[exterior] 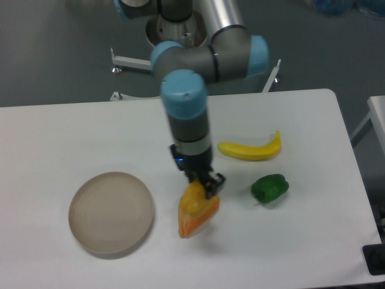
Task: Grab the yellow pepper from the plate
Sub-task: 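Lift the yellow pepper off the plate and carry it toward the orange wedge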
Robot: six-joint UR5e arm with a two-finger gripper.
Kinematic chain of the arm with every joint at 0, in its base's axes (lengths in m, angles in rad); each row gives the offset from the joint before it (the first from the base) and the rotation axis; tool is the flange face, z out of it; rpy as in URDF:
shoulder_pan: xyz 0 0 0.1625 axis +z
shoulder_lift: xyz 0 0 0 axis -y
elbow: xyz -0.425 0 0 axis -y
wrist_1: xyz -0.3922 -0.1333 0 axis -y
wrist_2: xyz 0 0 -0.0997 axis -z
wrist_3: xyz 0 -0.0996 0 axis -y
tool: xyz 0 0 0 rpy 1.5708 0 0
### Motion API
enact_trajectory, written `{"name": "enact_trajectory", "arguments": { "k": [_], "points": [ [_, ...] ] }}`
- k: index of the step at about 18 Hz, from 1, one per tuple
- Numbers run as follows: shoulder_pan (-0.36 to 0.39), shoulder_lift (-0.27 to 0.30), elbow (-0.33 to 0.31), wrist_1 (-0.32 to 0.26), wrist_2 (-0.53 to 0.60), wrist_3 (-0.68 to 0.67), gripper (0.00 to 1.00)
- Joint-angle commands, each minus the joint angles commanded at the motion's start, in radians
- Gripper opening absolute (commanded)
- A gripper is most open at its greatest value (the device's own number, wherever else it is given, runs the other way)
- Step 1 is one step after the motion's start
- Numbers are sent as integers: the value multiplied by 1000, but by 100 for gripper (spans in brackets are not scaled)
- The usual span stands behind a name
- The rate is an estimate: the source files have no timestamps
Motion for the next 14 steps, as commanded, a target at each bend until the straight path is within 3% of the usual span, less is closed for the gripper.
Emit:
{"name": "enact_trajectory", "arguments": {
  "k": [14],
  "points": [
    [12, -14, -3, 8, -2, 12, 47]
  ]
}}
